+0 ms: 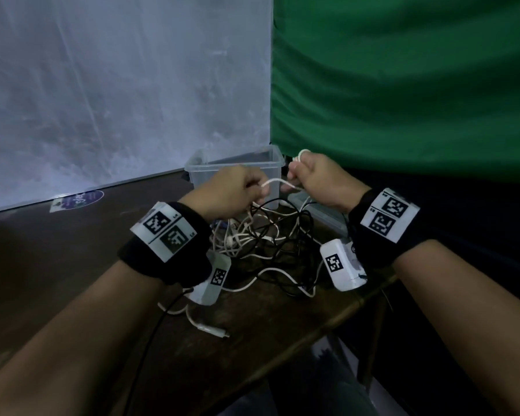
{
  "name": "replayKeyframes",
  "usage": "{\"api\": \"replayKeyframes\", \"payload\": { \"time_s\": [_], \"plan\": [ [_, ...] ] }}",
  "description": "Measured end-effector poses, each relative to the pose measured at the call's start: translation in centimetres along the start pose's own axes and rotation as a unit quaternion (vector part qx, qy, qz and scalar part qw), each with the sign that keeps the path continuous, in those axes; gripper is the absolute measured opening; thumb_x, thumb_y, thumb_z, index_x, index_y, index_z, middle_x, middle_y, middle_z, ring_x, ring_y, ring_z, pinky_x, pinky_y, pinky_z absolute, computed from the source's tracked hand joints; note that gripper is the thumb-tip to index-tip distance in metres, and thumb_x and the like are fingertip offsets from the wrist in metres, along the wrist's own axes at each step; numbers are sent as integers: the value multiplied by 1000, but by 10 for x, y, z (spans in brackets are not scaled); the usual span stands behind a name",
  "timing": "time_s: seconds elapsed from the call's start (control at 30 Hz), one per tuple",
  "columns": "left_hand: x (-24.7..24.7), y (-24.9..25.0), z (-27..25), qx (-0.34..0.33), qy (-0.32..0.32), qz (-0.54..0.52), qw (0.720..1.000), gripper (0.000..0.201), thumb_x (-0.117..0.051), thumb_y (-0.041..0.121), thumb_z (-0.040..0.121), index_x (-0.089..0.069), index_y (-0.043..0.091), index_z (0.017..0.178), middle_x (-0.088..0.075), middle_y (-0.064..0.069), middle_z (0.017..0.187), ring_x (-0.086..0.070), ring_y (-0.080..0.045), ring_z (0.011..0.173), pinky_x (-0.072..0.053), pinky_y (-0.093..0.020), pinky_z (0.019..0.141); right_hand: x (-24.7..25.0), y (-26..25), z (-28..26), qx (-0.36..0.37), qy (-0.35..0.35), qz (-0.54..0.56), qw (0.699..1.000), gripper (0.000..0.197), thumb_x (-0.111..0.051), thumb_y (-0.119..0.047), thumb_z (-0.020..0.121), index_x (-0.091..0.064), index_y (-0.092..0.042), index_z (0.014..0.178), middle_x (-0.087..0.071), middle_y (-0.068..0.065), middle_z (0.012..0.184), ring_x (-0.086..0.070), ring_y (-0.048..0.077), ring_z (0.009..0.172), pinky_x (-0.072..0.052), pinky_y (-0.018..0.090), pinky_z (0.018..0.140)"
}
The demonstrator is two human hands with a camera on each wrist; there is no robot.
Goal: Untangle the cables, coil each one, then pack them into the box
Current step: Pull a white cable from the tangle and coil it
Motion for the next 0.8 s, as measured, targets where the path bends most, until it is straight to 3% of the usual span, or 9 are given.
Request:
{"api": "replayKeyframes", "payload": {
  "time_s": [0.07,0.13,0.23,0.3,0.37,0.5,0.6,0.7,0.8],
  "plan": [
    [0,2,6,7,54,-63,997,22,-52,18,96,-53,21,74,-60,4,69,-54,-2,47,-42,-16,48,-3,-1,-3,-5,-30,24,999,28,-37,-21,102,-47,-14,77,-63,9,63,-59,32,58,-46,42,64],
    [-2,3,12,14,109,-108,988,18,-51,15,96,-53,18,78,-59,1,69,-59,-6,48,-46,-17,48,-3,0,-4,-11,-43,96,994,33,-36,-24,103,-51,-12,75,-47,-2,46,-44,16,43,-39,37,59],
    [-3,6,20,-8,182,-114,977,11,-53,11,94,-57,12,84,-58,-6,67,-62,-18,59,-50,-26,59,-4,-1,-7,-25,-73,154,985,37,-41,-31,101,-50,-12,70,-35,-13,37,-30,4,36,-32,26,52],
    [-6,5,23,-17,188,-95,977,10,-54,11,93,-59,6,85,-58,-6,65,-60,-14,55,-49,-26,57,-3,-3,-8,-26,-59,180,981,38,-43,-29,100,-44,-15,65,-33,-12,37,-28,4,34,-32,24,48],
    [-12,1,24,4,154,-90,984,13,-52,12,94,-58,4,86,-60,-6,67,-56,-4,43,-48,-23,47,1,-3,-8,-32,-28,242,969,41,-40,-28,101,-38,-16,62,-30,-9,39,-26,9,35,-35,26,50],
    [-23,-11,24,57,85,-136,985,16,-48,13,97,-57,8,84,-62,-2,71,-54,-5,39,-47,-24,44,13,1,-4,-46,13,392,919,42,-35,-30,102,-35,-19,62,-27,-7,41,-23,12,38,-40,28,52],
    [-33,-11,25,75,15,-148,986,19,-49,13,97,-58,8,81,-60,-1,65,-54,-2,39,-47,-19,46,17,2,-1,-59,34,509,858,42,-33,-32,103,-38,-17,65,-49,0,48,-41,13,41,-47,27,54],
    [-45,-12,22,83,-90,-151,981,24,-49,9,97,-55,14,74,-60,0,63,-58,0,44,-49,-14,48,17,-4,2,-48,49,613,787,40,-32,-28,103,-44,-10,70,-68,22,104,-70,27,90,-57,35,80],
    [-48,-18,15,87,-163,-163,969,22,-47,4,96,-52,14,77,-60,-3,72,-62,-2,50,-49,-14,48,15,-4,14,-37,110,585,802,35,-34,-23,103,-47,-9,74,-63,17,109,-62,22,107,-48,35,97]
  ]
}}
Point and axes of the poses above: each hand's wrist, its own z-axis towards the middle knuckle, its own x-axis out of the back of the hand, y = z × x, the point moved 2 cm from there along z, towards the middle knuckle
